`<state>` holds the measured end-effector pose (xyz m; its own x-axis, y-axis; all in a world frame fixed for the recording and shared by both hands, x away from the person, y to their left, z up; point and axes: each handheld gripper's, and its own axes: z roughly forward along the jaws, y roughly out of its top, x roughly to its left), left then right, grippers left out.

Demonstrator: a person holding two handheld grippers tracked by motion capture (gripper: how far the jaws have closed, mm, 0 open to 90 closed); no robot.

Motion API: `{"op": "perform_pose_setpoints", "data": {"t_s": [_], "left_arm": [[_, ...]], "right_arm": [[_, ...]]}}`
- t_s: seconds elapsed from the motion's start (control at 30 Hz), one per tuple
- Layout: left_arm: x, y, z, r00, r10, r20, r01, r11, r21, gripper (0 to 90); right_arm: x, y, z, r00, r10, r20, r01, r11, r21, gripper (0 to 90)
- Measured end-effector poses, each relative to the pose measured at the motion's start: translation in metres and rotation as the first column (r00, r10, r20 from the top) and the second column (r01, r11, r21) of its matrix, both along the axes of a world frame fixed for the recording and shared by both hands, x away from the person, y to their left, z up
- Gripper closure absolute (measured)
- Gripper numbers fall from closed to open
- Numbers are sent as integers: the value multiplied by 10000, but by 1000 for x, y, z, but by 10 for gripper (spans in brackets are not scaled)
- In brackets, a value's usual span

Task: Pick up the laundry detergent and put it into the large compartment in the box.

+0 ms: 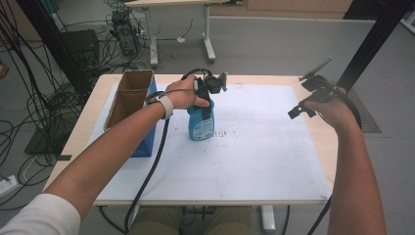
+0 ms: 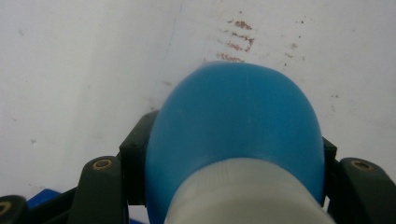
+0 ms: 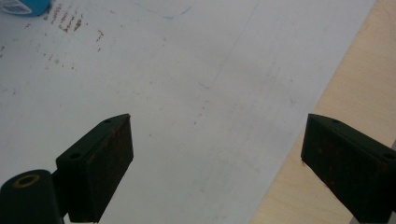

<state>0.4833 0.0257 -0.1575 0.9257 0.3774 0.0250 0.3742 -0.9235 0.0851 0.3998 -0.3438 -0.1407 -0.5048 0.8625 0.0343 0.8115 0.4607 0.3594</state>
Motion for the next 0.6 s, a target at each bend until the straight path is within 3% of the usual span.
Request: {"op": "perform_pose_setpoints", "data": {"t_s": [0.4, 0.6], "left_arm": [[-4, 1, 6, 9999, 167, -22, -167, 9999, -25, 379], [-9, 3, 14, 9986, 516, 66, -515, 9987, -57, 380]], "right_arm": [[-2, -1, 3, 10000, -23, 48, 23, 10000, -11, 90], [-5, 0, 6, 10000, 3, 92, -3, 10000, -8, 90]]}}
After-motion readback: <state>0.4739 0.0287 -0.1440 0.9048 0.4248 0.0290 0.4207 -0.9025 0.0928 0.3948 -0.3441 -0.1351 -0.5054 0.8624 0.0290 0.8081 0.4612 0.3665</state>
